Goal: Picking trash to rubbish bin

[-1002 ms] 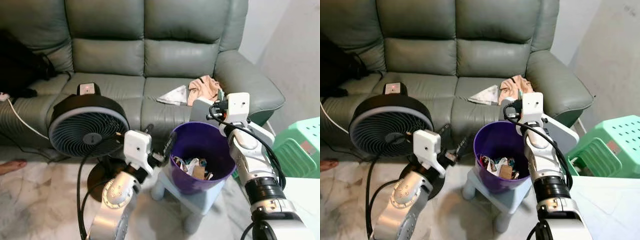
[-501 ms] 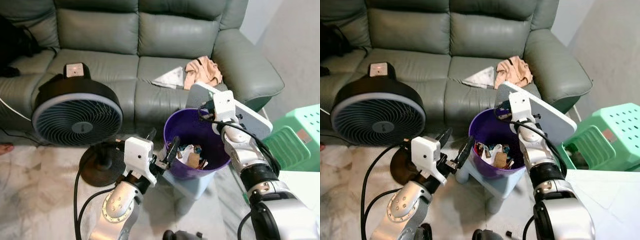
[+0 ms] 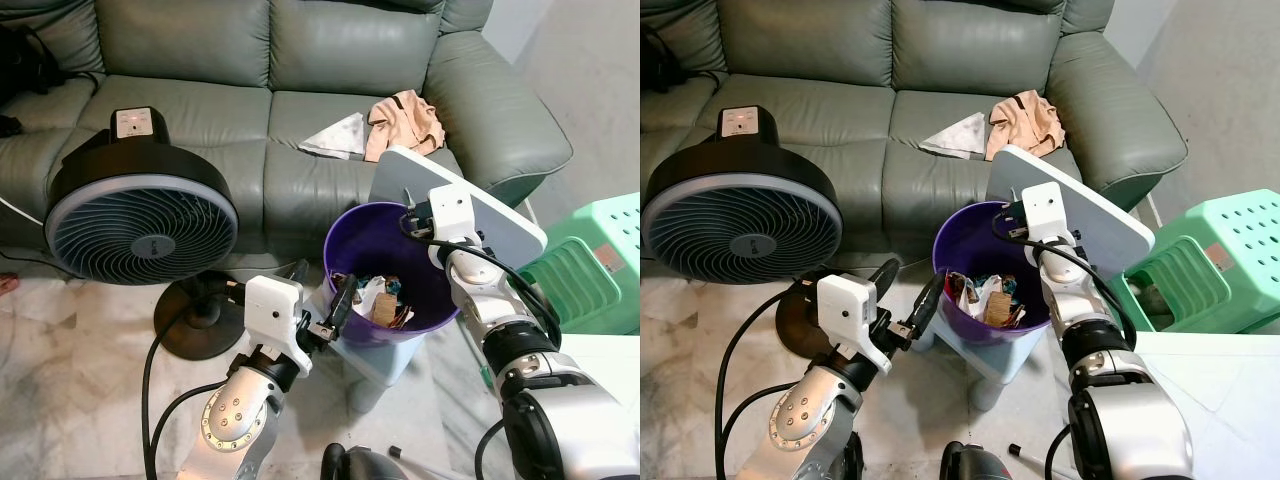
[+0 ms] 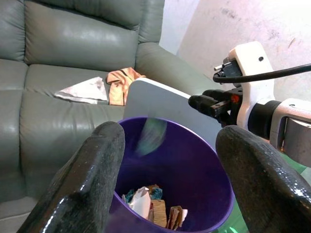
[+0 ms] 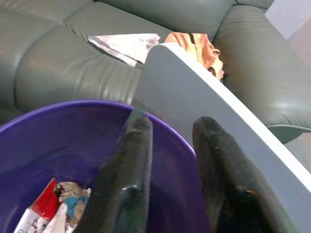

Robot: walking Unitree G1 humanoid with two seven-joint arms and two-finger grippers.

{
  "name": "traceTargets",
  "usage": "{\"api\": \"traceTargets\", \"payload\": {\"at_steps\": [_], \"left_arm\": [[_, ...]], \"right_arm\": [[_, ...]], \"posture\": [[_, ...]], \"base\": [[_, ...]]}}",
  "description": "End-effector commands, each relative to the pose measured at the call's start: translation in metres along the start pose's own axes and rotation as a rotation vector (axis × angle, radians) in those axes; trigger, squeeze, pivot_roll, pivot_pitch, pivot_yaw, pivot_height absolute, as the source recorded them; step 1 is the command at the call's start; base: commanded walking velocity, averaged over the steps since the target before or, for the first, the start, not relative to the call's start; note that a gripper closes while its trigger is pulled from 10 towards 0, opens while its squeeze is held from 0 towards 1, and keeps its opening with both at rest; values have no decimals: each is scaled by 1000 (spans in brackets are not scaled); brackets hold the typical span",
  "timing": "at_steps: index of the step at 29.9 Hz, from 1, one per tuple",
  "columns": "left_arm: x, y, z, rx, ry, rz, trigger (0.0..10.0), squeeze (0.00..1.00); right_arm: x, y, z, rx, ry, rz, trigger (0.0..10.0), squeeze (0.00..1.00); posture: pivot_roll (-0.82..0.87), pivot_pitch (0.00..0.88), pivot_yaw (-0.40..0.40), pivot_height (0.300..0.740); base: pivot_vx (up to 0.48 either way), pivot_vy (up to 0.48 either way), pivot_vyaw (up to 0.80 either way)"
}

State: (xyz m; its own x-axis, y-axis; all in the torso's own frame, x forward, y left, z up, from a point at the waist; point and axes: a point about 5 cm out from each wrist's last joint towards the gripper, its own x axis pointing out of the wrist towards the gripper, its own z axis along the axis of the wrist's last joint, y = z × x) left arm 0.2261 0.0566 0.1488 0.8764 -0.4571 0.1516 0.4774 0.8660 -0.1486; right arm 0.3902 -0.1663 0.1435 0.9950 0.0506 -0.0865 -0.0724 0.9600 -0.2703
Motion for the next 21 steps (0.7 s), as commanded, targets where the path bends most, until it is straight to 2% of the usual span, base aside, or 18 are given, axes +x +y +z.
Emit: {"api": "traceTargets", "payload": {"at_steps": [1, 11, 12, 13, 14, 15, 18, 19, 20, 21], "left_arm": [[2, -15, 2, -47, -13, -29, 10000, 0], [4, -15, 2, -52, -10, -28, 10000, 0], [4, -13, 2, -46, -11, -26, 10000, 0], [4, -12, 2, -46, -11, -23, 10000, 0], [4, -11, 2, -45, -11, -22, 10000, 0], [5, -9, 2, -44, -13, -18, 10000, 0], [11, 1, 4, -19, -27, -4, 10000, 0], [11, 1, 4, -19, -27, -4, 10000, 0], [14, 6, 6, -8, -35, 1, 10000, 0], [14, 6, 6, -8, -35, 1, 10000, 0]], "right_arm": [[0, -10, -2, 0, 11, -29, 10000, 1000], [0, -17, 1, -17, -20, -31, 10000, 1000], [-1, -17, 2, -6, -50, -12, 10000, 957], [-2, -16, 2, 14, -62, 7, 10000, 788], [-2, -15, 2, 28, -70, 19, 10000, 788], [-4, -14, 4, 51, -105, 50, 10000, 0], [-14, -15, 8, 258, -250, 191, 10000, 0], [-14, -15, 8, 258, -250, 191, 10000, 0], [-17, -18, 8, 327, -288, 201, 10000, 0], [-17, -18, 8, 327, -288, 201, 10000, 0]], "posture": [[38, 258, -141, 740], [35, 257, -141, 740], [34, 255, -140, 740], [35, 247, -135, 740], [35, 247, -135, 740], [33, 239, -131, 740], [32, 214, -119, 740], [32, 214, -119, 740], [30, 208, -116, 740], [30, 208, -116, 740]], "base": [[0, 0, 0], [0, 0, 0], [0, 0, 0], [0, 0, 0], [0, 0, 0], [0, 0, 0], [0, 0, 0], [0, 0, 0], [0, 0, 0], [0, 0, 0]]}}
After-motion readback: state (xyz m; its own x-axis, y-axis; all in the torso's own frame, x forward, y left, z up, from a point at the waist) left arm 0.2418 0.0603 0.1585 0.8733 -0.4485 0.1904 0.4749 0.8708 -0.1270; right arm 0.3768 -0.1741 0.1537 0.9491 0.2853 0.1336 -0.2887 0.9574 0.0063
